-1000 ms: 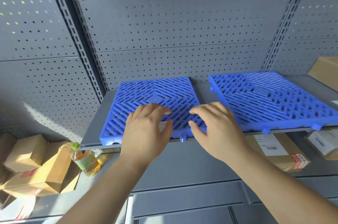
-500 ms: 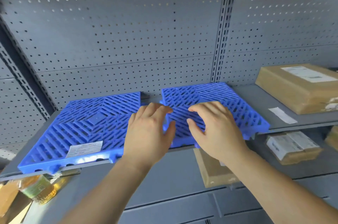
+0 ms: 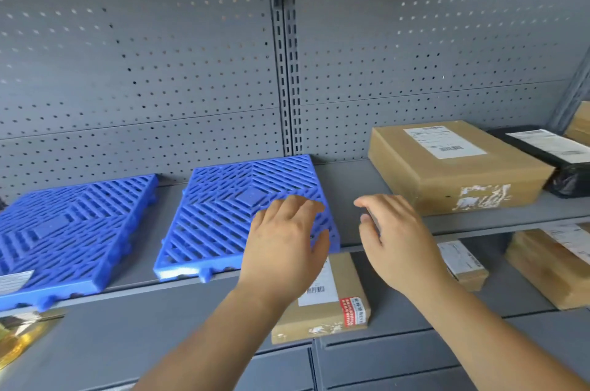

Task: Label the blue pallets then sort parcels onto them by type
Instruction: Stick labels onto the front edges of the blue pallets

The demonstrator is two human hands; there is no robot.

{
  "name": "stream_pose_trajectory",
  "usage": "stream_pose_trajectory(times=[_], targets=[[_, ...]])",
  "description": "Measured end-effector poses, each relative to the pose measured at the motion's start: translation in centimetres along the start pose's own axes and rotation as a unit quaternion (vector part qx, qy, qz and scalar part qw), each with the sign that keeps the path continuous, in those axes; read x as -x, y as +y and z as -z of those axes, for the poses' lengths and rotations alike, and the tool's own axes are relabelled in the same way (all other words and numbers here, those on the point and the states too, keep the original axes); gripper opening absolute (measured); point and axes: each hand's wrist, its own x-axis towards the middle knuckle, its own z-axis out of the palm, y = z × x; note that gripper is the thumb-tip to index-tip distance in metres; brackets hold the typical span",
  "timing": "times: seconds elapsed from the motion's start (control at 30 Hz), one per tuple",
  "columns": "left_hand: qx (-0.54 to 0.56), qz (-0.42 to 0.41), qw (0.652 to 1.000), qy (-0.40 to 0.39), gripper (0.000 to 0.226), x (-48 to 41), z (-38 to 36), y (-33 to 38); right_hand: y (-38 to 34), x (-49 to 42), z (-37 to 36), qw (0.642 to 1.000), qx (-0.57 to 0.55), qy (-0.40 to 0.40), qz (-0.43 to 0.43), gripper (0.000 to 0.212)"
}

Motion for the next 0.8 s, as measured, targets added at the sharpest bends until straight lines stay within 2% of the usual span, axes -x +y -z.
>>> stream_pose_trajectory(times=[0.27, 0.5, 0.8], targets=[[-0.008, -0.025, 0.999, -0.048, 0.035, -0.8, -3.1, 5.5, 6.3, 2.7, 2.3, 0.997, 0.031, -0.066, -0.037, 0.028], [-0.026, -0.038, 0.996, -0.072, 0.032, -1.3, -4.8, 7.3, 8.1, 3.0, 2.0, 0.990, 0.064, -0.123, 0.029, 0.040], [-0.030, -0.035, 0.996, -0.074, 0.028, -1.5, -4.9, 7.4, 8.8, 3.3, 1.5, 0.990, 0.067, -0.105, 0.065, 0.029]])
